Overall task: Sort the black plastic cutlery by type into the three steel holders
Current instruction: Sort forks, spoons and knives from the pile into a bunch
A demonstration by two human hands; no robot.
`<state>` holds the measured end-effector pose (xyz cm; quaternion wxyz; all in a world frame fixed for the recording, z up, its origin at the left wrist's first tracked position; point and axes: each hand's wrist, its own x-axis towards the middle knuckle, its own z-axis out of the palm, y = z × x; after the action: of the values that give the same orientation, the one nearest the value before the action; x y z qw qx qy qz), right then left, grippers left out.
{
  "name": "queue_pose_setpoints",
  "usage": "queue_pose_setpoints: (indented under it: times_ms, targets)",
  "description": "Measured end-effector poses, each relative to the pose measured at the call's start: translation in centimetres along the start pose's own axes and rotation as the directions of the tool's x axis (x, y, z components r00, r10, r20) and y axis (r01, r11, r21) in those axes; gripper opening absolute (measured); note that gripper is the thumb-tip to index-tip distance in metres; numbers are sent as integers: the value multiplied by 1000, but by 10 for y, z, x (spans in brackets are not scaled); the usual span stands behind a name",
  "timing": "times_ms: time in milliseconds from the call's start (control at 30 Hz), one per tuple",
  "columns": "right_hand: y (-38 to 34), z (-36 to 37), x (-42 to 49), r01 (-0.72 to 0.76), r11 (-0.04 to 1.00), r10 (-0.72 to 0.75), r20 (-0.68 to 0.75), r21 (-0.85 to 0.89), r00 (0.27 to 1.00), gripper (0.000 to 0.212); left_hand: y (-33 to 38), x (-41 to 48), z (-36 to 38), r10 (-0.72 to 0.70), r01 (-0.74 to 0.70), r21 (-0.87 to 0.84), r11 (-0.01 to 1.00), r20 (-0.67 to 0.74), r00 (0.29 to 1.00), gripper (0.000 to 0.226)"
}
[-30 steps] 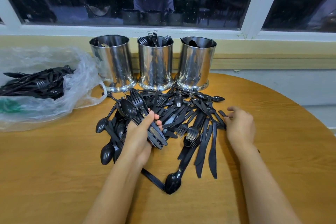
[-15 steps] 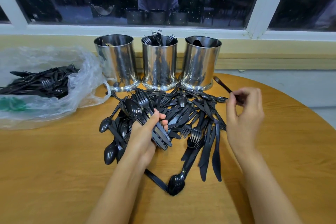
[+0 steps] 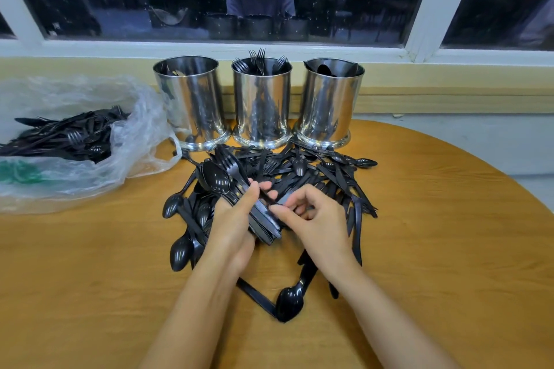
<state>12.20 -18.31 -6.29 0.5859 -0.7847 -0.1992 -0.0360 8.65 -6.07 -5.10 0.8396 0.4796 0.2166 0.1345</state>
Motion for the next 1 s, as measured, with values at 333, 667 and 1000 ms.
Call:
queue_pose_setpoints:
  times_ms: [333,667,1000]
  targets:
    - [20,-68,29,-152,973,120,-185,-172,975,9,0,0,0,5,-7,45,999,39,999,7]
    - [45,-84,-2,-199,787,222,-33,-584,974,19,-5,-5,5,-4,-1,61,998,81,997,8]
    - [44,-90,-4,-304,773,293,-111,-557,950,31,-6,-10,8,-17,9,72,997,102,995,9]
